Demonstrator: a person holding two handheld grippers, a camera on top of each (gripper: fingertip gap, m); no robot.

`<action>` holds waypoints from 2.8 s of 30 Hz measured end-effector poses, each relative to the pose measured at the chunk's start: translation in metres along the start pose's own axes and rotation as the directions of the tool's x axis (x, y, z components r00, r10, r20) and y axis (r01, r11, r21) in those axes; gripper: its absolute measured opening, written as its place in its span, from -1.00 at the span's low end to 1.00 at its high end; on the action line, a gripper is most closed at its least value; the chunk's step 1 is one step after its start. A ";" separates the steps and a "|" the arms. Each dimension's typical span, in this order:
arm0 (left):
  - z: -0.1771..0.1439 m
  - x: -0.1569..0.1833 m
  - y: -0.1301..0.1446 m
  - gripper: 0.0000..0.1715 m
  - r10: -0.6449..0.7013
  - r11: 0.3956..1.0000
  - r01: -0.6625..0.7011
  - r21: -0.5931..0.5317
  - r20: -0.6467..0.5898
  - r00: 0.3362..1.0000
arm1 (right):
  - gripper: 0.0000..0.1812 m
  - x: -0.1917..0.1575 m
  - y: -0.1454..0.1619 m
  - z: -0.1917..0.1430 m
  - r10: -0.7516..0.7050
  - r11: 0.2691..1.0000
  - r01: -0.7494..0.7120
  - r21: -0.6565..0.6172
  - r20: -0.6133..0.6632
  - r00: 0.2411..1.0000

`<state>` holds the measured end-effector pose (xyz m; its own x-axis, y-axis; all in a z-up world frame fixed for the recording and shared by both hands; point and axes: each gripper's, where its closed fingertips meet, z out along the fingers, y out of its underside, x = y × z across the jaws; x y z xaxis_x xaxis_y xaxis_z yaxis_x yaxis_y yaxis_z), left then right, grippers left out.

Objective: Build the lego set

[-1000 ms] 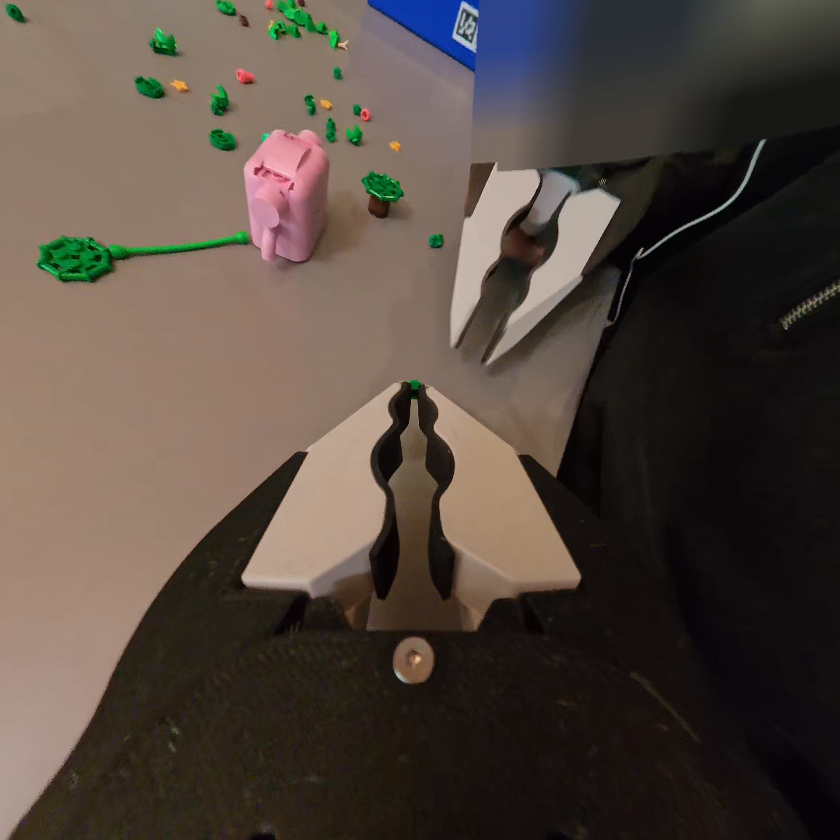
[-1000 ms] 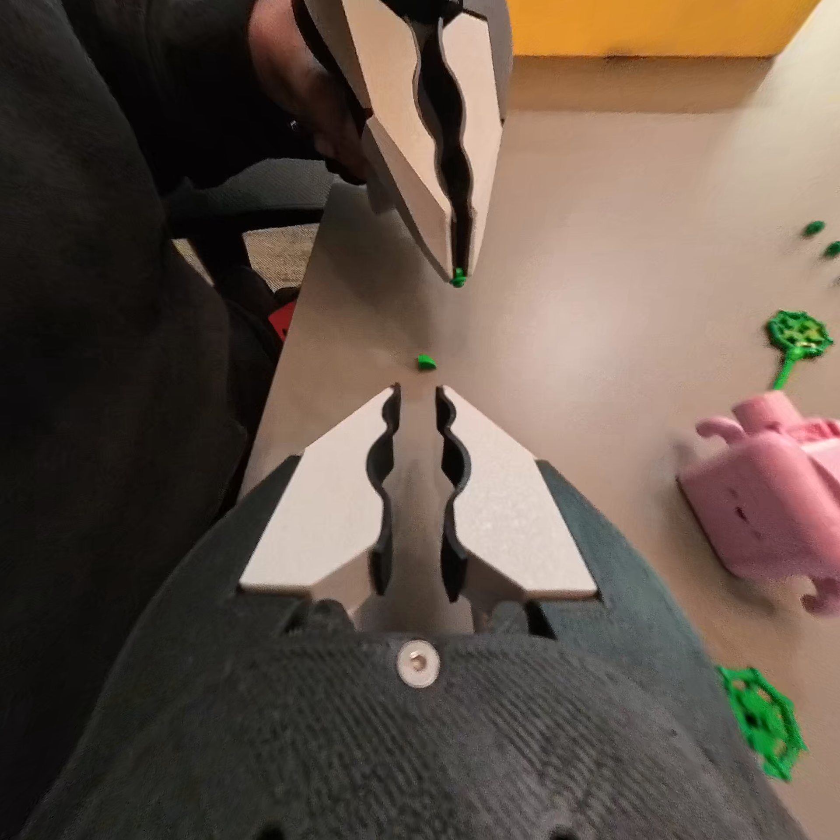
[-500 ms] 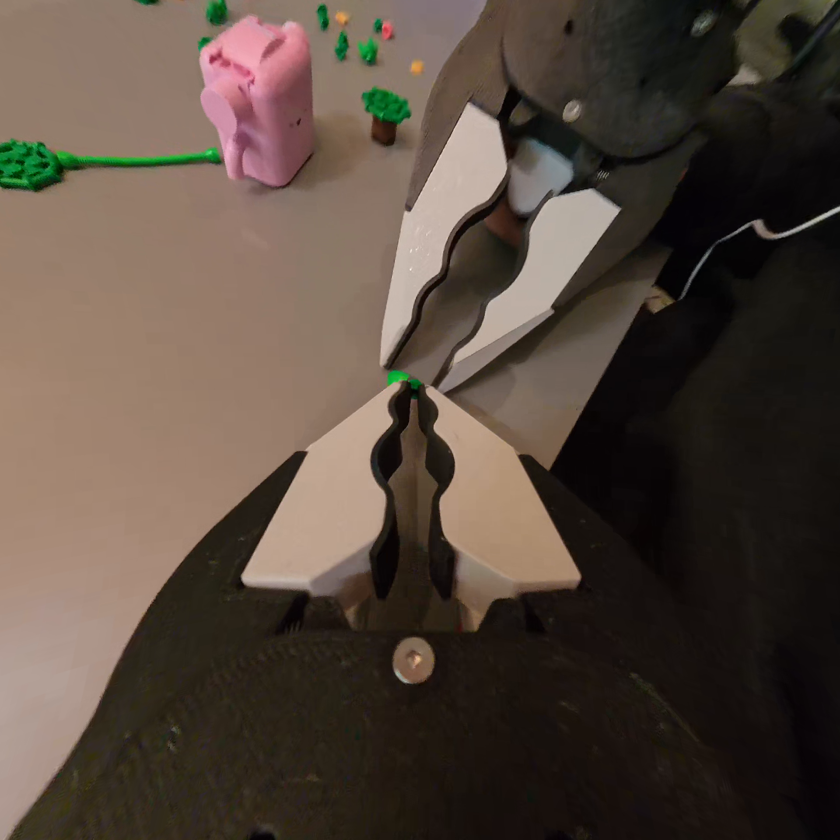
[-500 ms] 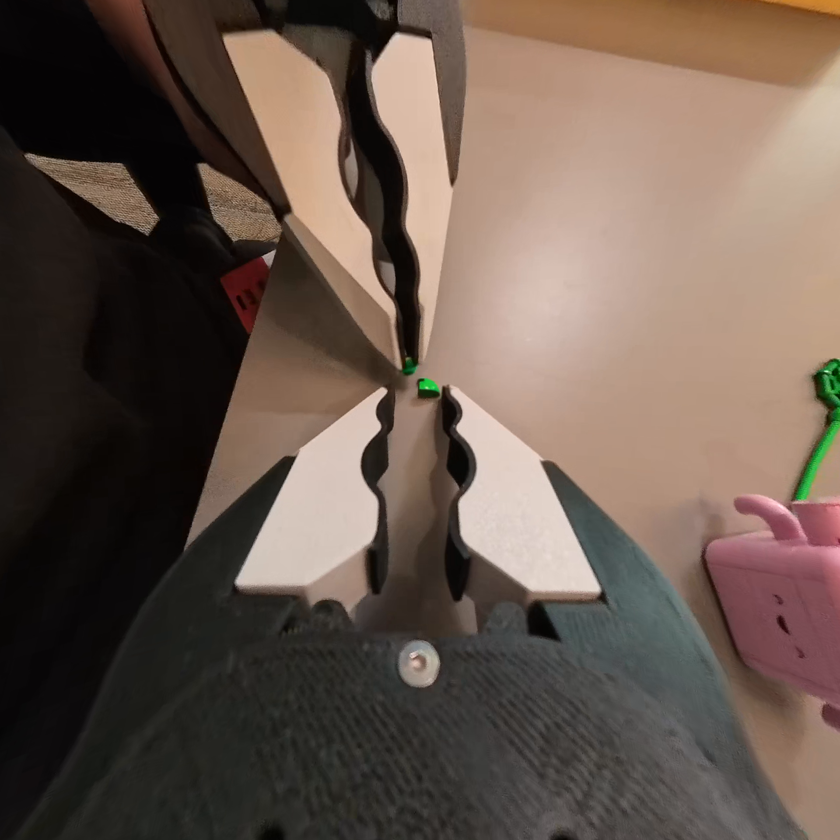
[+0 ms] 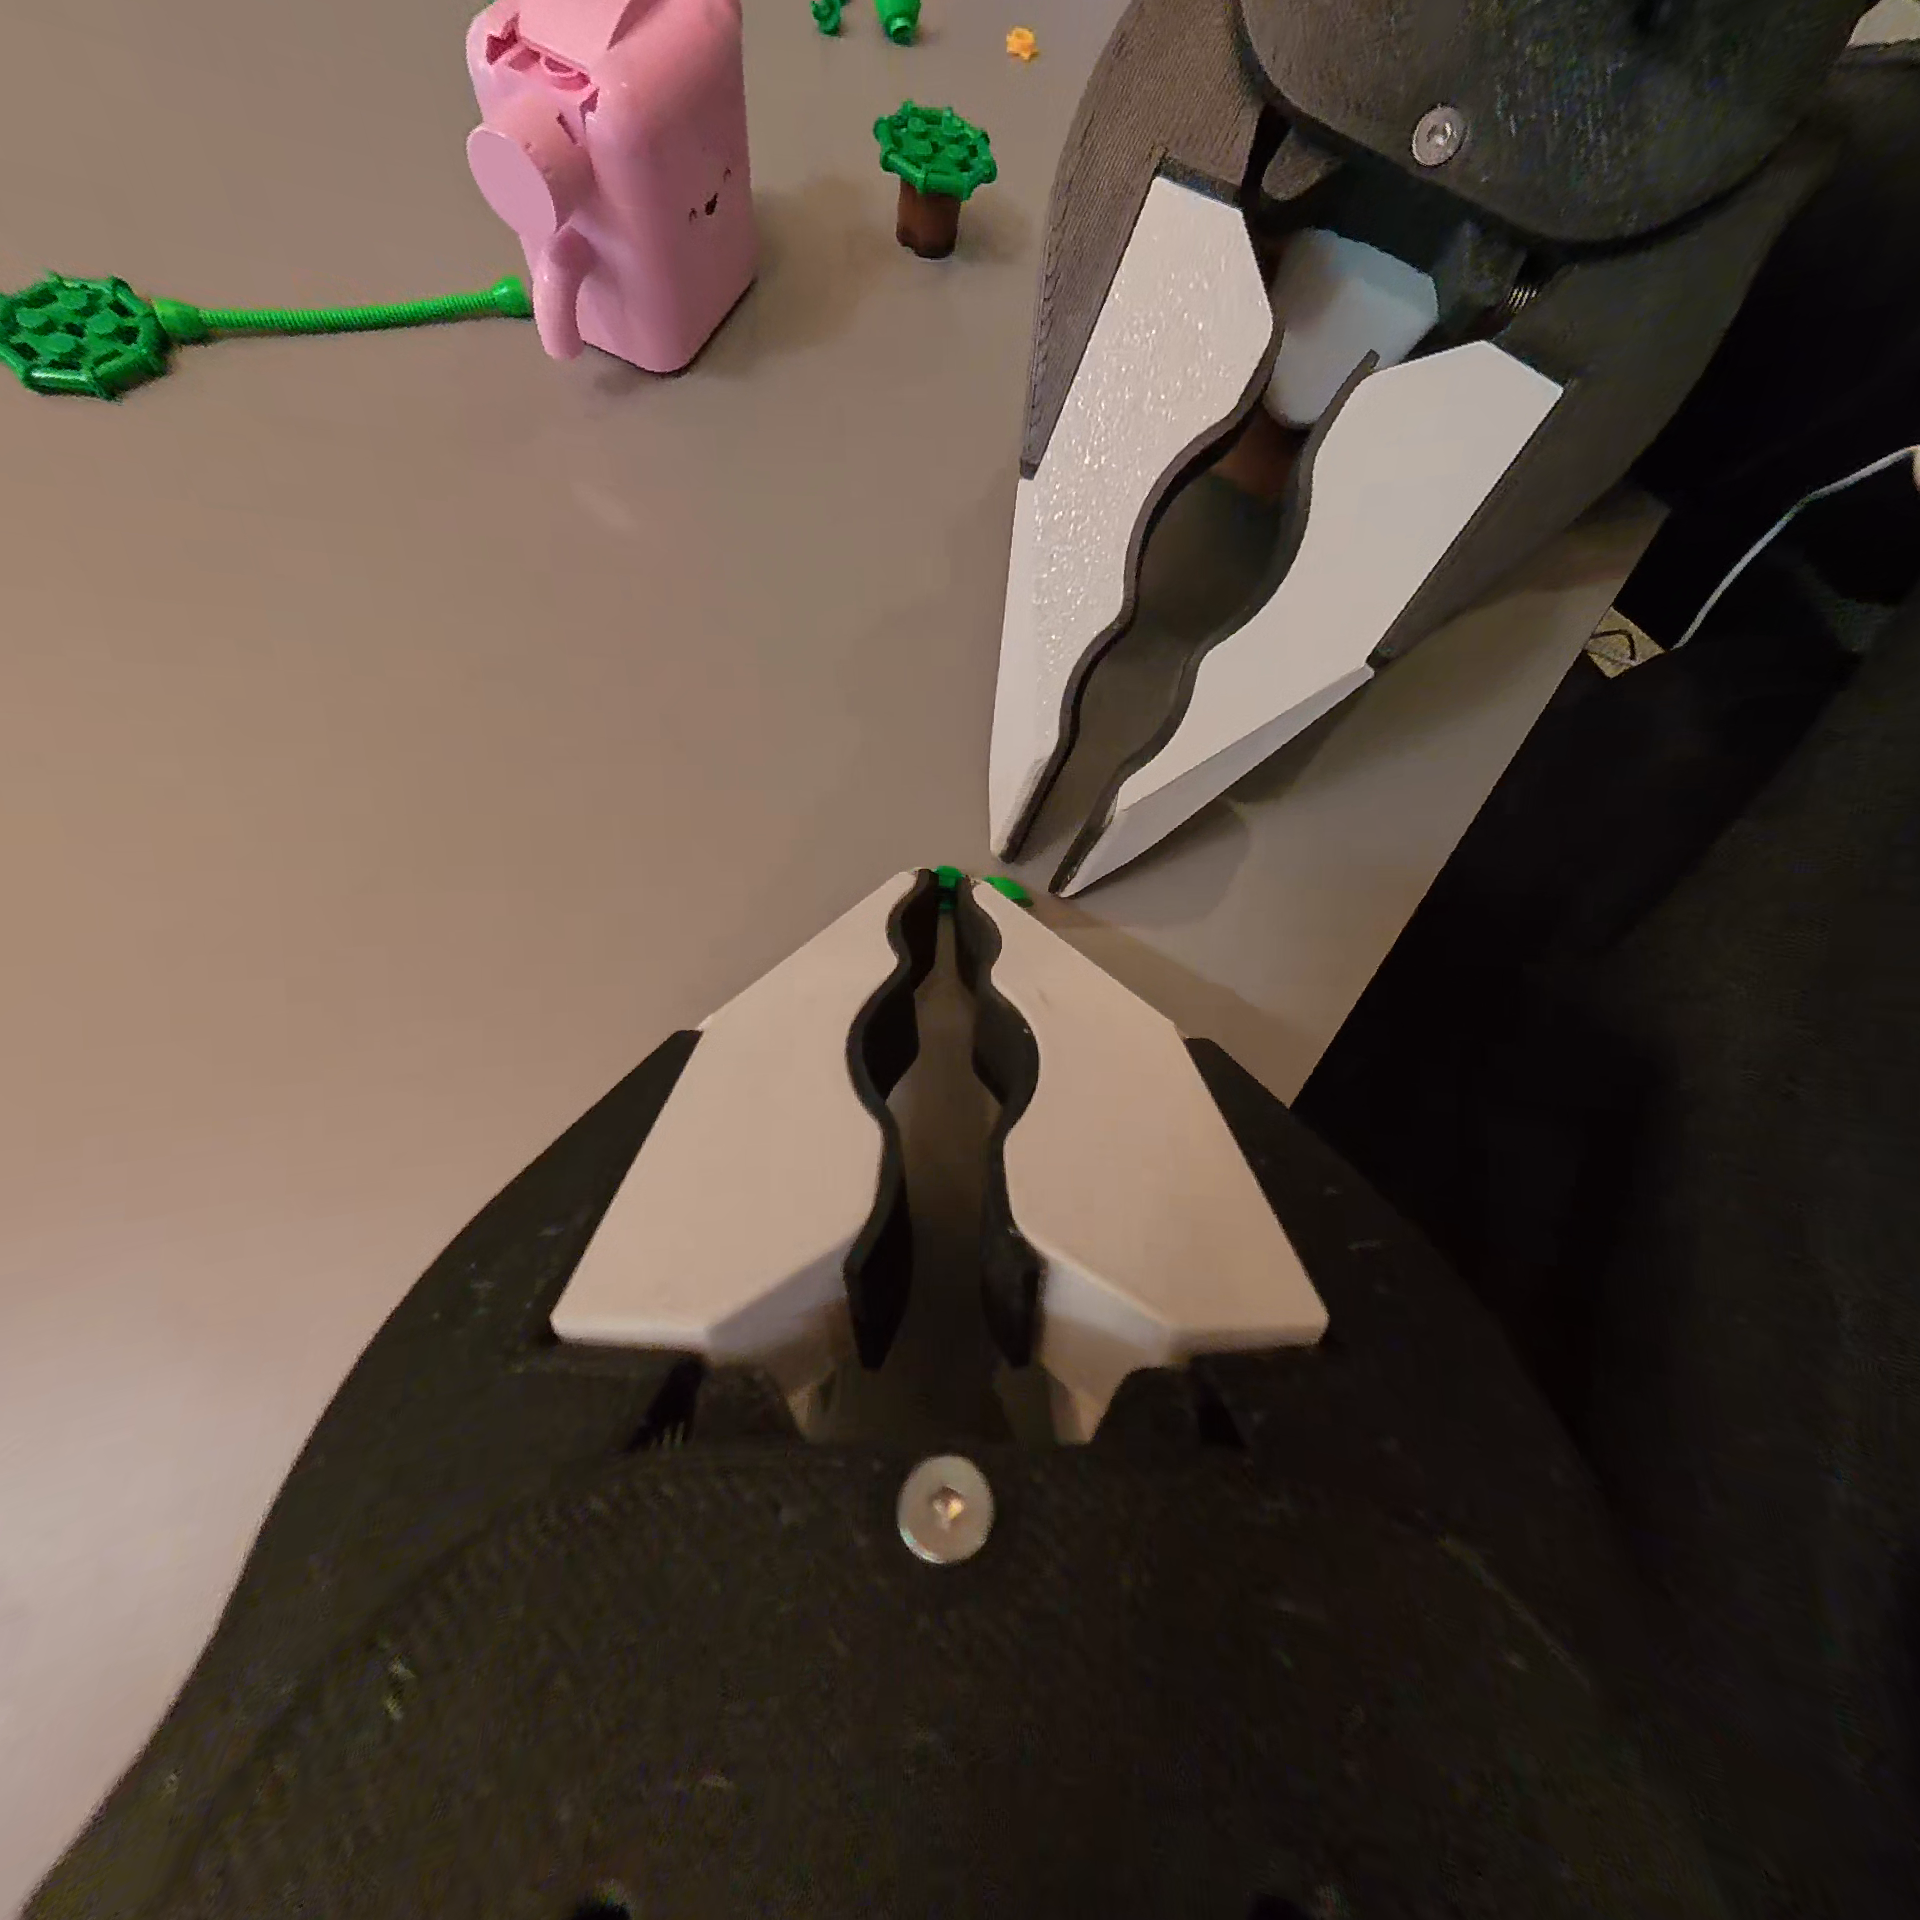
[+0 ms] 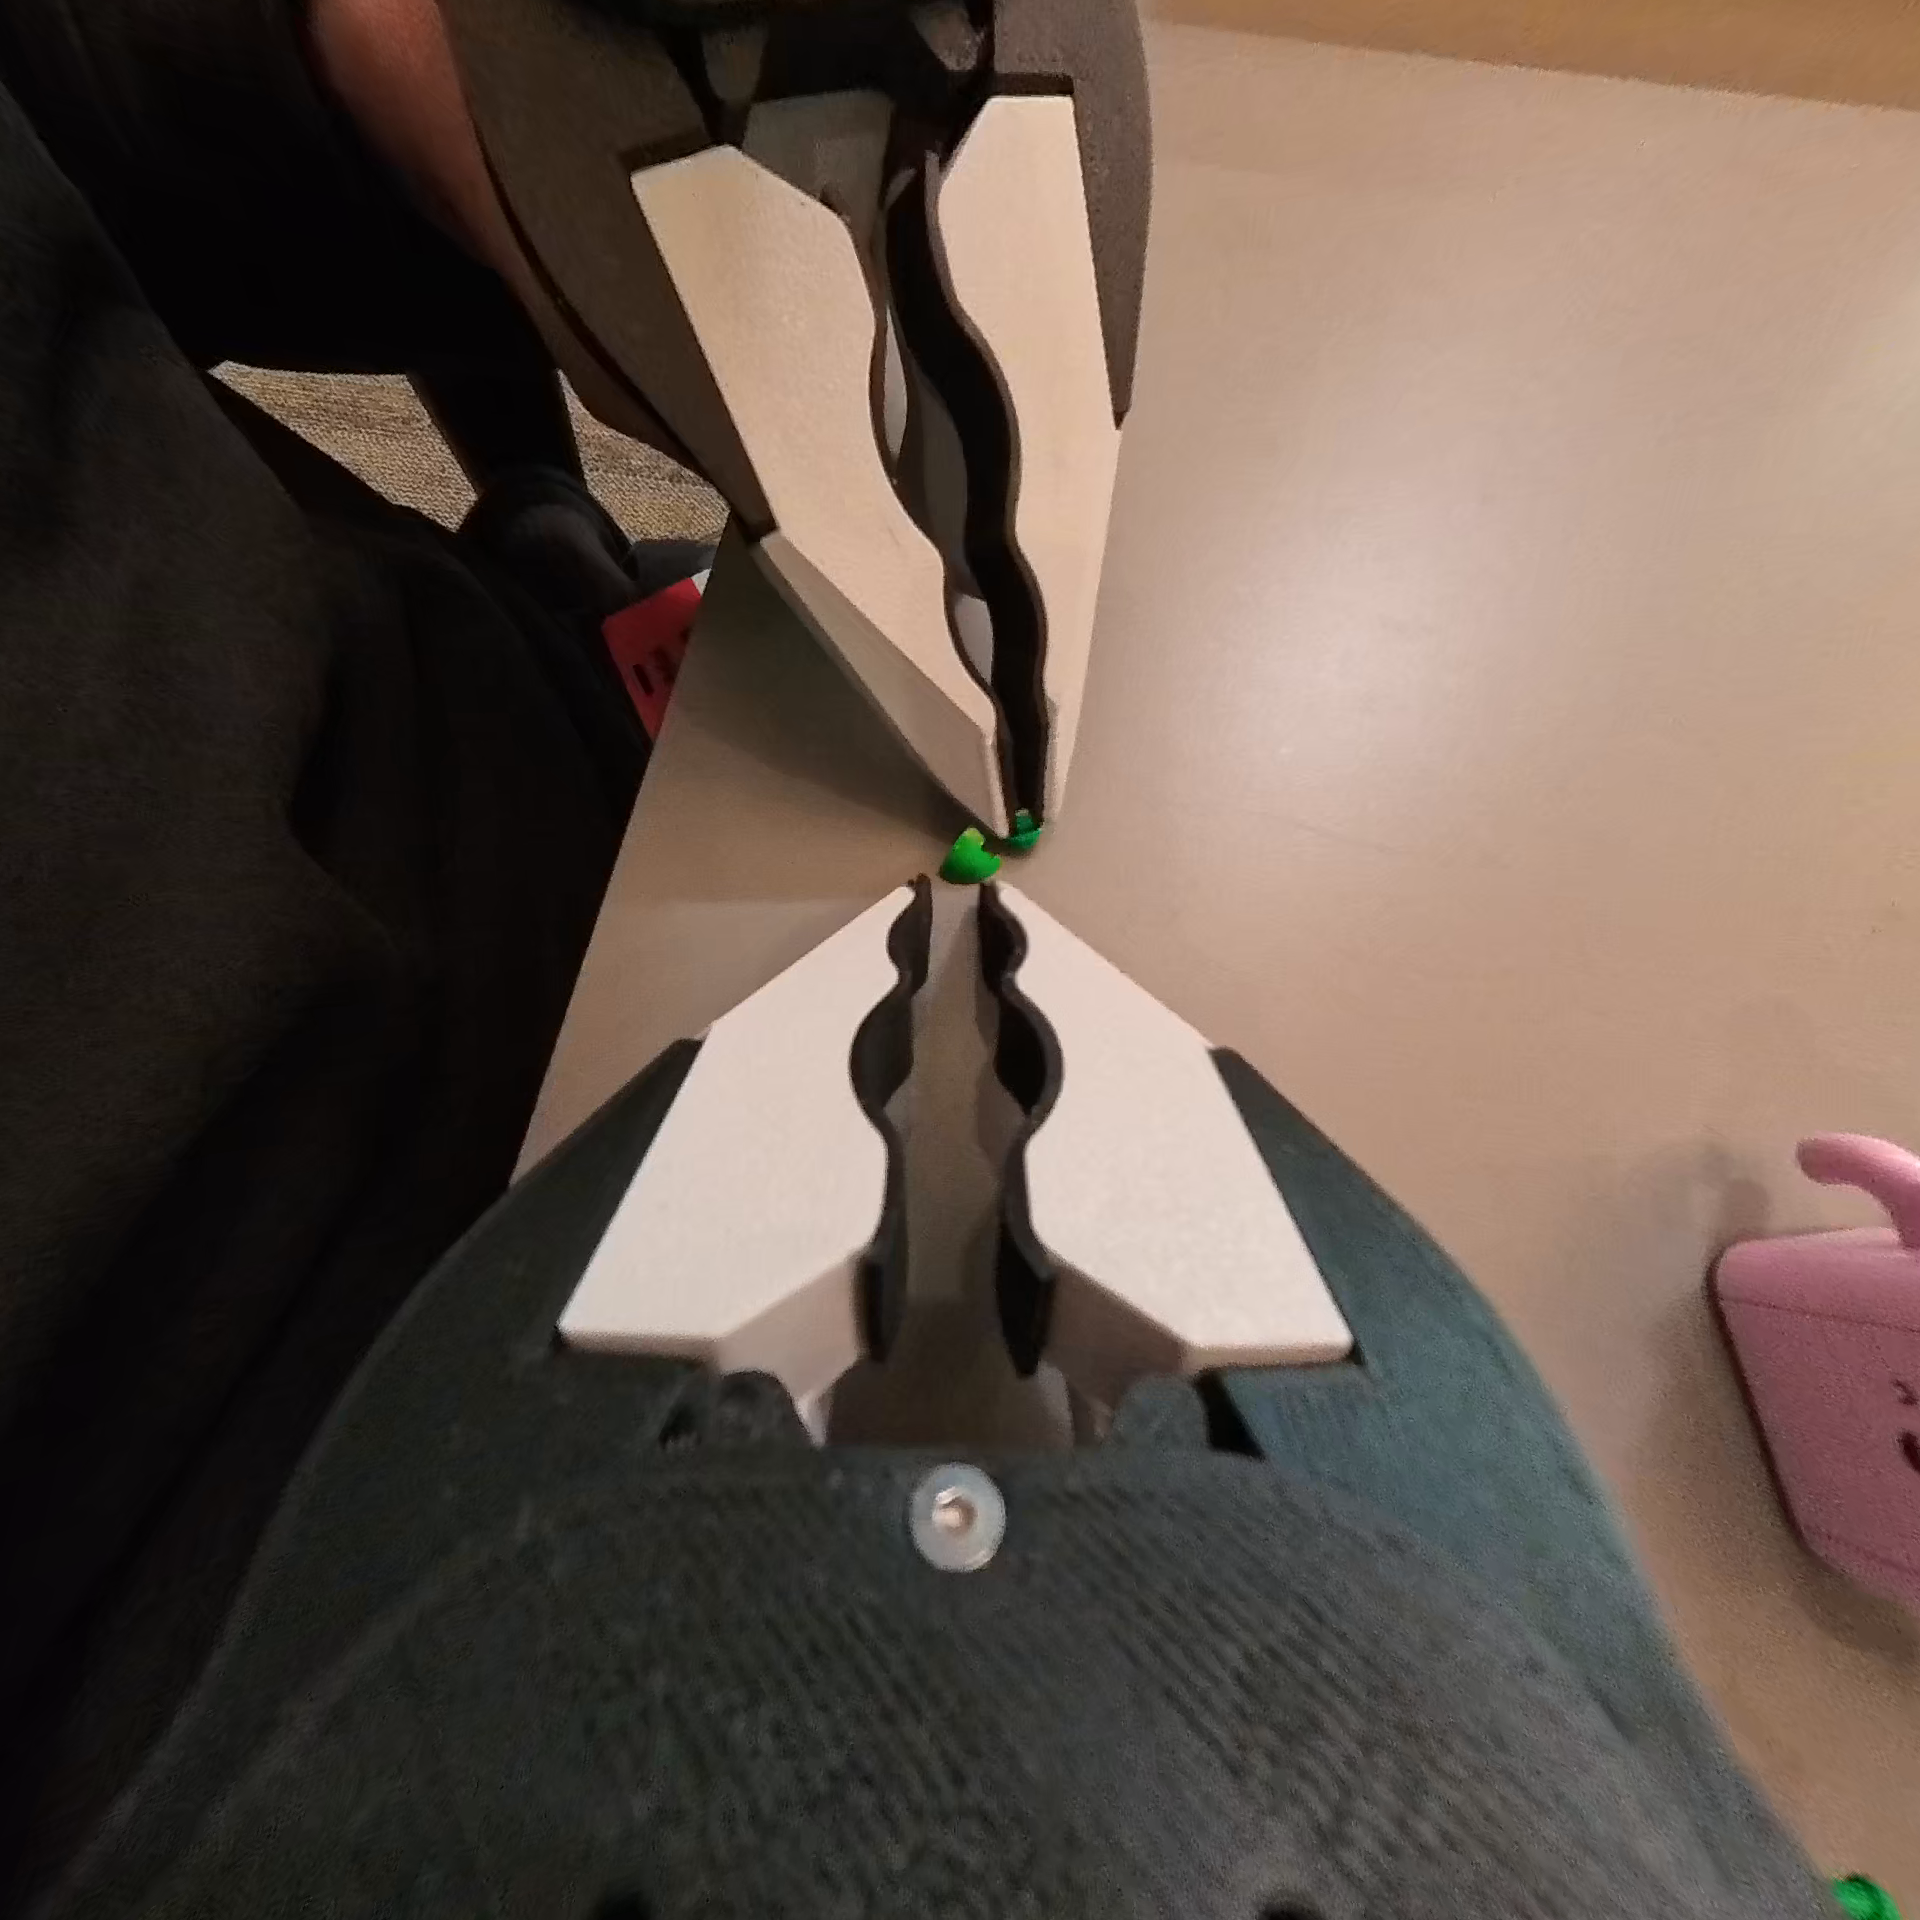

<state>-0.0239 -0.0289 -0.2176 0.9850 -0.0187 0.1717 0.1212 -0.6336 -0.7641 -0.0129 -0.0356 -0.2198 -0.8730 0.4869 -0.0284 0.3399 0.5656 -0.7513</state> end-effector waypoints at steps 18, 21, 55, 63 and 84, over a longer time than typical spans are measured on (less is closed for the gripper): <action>-0.010 -0.001 -0.009 -1.00 -0.054 0.994 0.058 0.088 -0.049 0.997 | -0.92 0.016 -0.007 0.002 0.127 0.992 -0.124 0.035 -0.145 0.981; -0.017 0.000 -0.017 -1.00 -0.076 0.984 0.089 0.153 -0.091 0.993 | -0.92 0.020 -0.014 -0.010 0.211 0.972 -0.198 0.123 -0.102 0.972; -0.008 0.017 -0.058 -1.00 0.009 0.964 0.034 0.264 -0.160 0.987 | -0.71 0.183 0.208 -0.271 0.828 0.549 -0.616 0.565 -0.471 0.305; -0.001 0.018 -0.067 -1.00 0.039 0.959 0.007 0.285 -0.155 0.987 | -0.81 0.183 0.208 -0.288 0.726 0.668 -0.534 0.518 -0.612 0.315; -0.003 0.018 -0.072 -1.00 0.007 0.948 0.058 0.312 -0.203 0.979 | -0.83 0.242 0.215 -0.298 0.482 0.819 -0.508 0.268 -0.802 0.353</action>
<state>-0.0155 0.0142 -0.1575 0.9403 -0.1799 0.2890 0.2102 -0.3607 -0.9087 -0.0470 0.4025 -0.1913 0.1357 0.9782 0.1569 0.6282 0.0375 -0.7772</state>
